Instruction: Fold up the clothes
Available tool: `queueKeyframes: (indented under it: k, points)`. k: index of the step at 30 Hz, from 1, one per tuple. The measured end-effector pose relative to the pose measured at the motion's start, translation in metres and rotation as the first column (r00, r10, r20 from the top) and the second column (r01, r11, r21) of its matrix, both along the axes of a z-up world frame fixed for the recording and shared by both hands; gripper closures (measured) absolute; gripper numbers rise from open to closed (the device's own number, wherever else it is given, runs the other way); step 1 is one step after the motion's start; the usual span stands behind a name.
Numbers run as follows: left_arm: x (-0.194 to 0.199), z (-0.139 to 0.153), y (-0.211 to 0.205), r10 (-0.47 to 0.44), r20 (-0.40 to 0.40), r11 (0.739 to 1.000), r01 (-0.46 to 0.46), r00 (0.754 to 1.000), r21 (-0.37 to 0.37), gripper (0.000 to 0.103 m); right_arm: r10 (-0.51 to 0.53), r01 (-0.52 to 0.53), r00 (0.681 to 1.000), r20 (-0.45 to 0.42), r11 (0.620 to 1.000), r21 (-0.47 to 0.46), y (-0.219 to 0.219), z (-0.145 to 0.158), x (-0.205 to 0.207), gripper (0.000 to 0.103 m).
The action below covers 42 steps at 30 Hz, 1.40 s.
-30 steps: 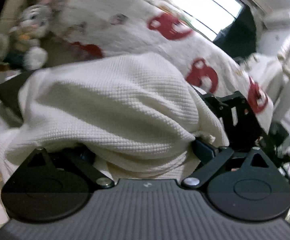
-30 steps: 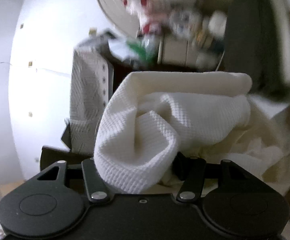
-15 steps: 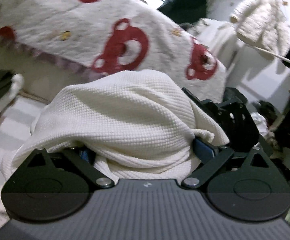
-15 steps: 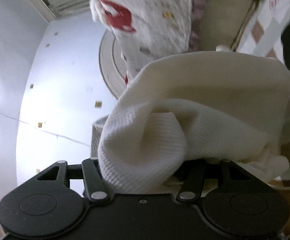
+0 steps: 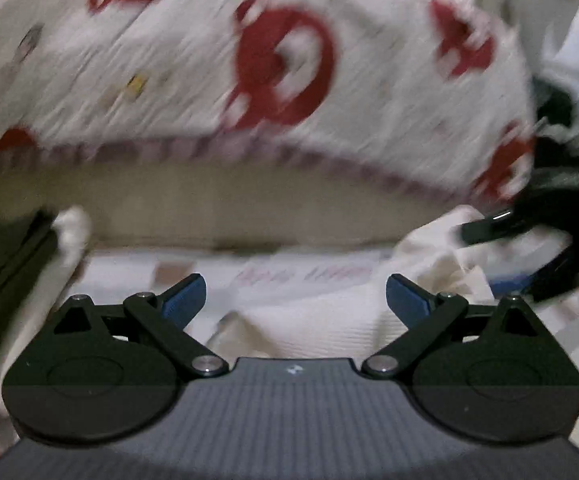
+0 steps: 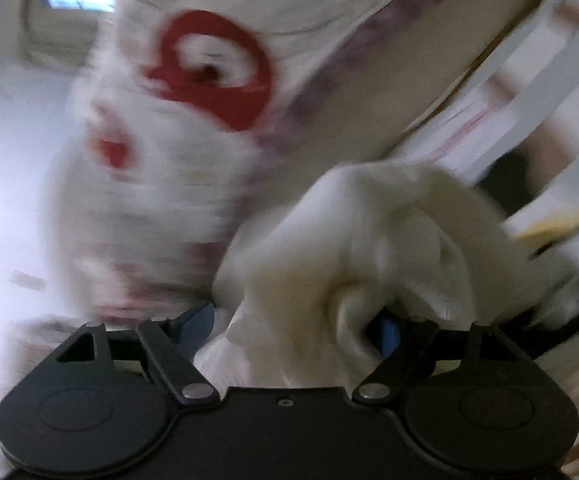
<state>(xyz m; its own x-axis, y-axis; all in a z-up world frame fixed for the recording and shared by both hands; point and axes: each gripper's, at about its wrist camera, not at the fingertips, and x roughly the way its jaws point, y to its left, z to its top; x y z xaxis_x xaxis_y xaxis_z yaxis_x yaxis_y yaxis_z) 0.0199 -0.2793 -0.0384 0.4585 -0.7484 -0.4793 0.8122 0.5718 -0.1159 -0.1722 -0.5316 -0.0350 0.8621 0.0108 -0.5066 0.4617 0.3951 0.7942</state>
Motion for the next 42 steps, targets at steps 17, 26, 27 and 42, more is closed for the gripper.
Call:
queueKeyframes:
  k: [17,26,27,42]
  points:
    - [0.087,-0.103,0.024,0.04,-0.629,0.999,-0.019,0.776,0.039,0.034,0.219,-0.406,0.897,-0.384,0.751,-0.521,0.054,-0.052,0.021,0.084]
    - [0.042,-0.096,-0.003,-0.135,-0.542,0.978,0.198,0.83,0.06,0.042,0.193,-0.381,0.904,-0.382,0.771,-0.51,0.07,-0.051,0.008,0.069]
    - [0.037,-0.095,-0.005,-0.153,-0.527,0.972,0.222,0.836,0.071,0.042,0.198,-0.381,0.902,-0.382,0.782,-0.493,0.071,-0.055,0.007,0.062]
    - [0.018,-0.127,-0.033,-0.147,-0.212,0.939,0.204,0.966,0.277,0.048,0.095,-0.41,0.87,-0.484,0.687,-0.6,0.095,-0.091,0.035,0.031]
